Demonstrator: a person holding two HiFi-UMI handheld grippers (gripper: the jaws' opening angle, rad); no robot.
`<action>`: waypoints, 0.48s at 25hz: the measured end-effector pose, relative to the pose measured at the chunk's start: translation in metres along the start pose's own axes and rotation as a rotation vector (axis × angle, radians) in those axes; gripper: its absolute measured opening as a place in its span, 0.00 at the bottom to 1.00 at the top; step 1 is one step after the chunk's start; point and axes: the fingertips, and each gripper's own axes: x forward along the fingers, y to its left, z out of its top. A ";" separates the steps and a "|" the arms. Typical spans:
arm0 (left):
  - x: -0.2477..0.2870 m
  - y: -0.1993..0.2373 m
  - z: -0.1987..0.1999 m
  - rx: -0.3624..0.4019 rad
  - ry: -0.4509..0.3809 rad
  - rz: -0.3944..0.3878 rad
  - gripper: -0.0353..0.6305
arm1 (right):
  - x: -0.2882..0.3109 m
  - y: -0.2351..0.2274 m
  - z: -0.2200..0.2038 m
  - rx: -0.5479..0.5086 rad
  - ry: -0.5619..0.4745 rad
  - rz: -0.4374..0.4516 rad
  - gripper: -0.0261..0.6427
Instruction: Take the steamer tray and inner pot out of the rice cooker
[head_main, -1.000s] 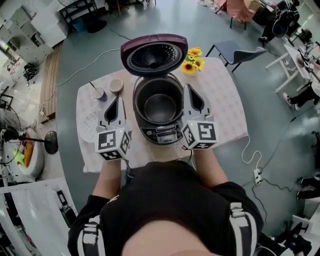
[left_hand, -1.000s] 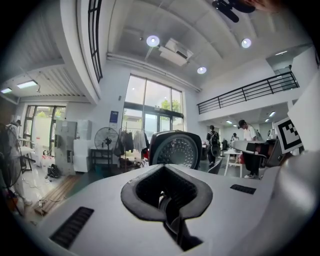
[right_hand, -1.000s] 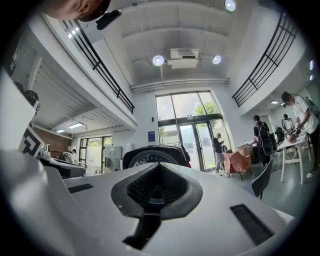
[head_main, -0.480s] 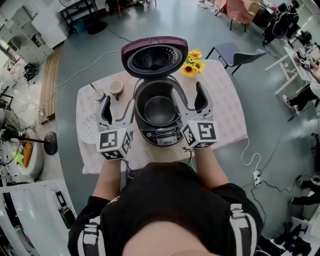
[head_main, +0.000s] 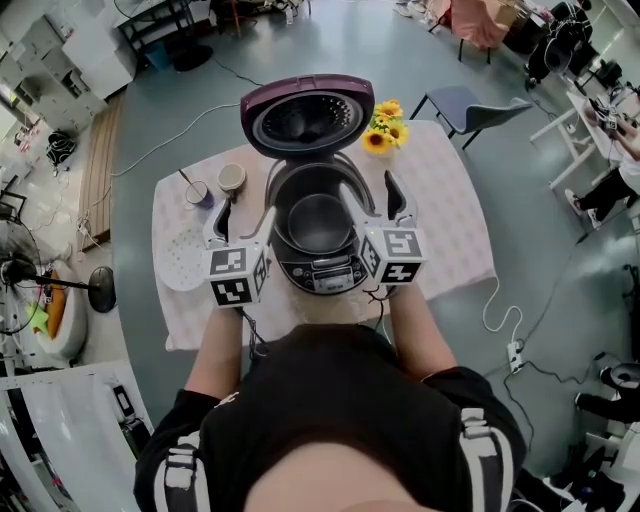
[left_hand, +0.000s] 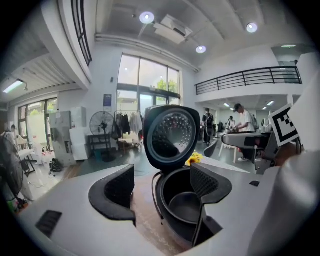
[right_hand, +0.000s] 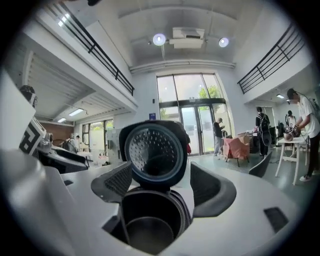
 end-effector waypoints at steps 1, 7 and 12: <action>0.005 0.000 -0.009 -0.004 0.040 0.004 0.56 | 0.004 -0.003 -0.013 -0.014 0.063 -0.006 0.55; 0.038 -0.006 -0.062 -0.084 0.296 -0.031 0.55 | 0.023 -0.011 -0.076 0.026 0.366 0.036 0.55; 0.050 -0.006 -0.077 -0.122 0.370 -0.070 0.55 | 0.031 -0.019 -0.101 0.082 0.472 0.074 0.54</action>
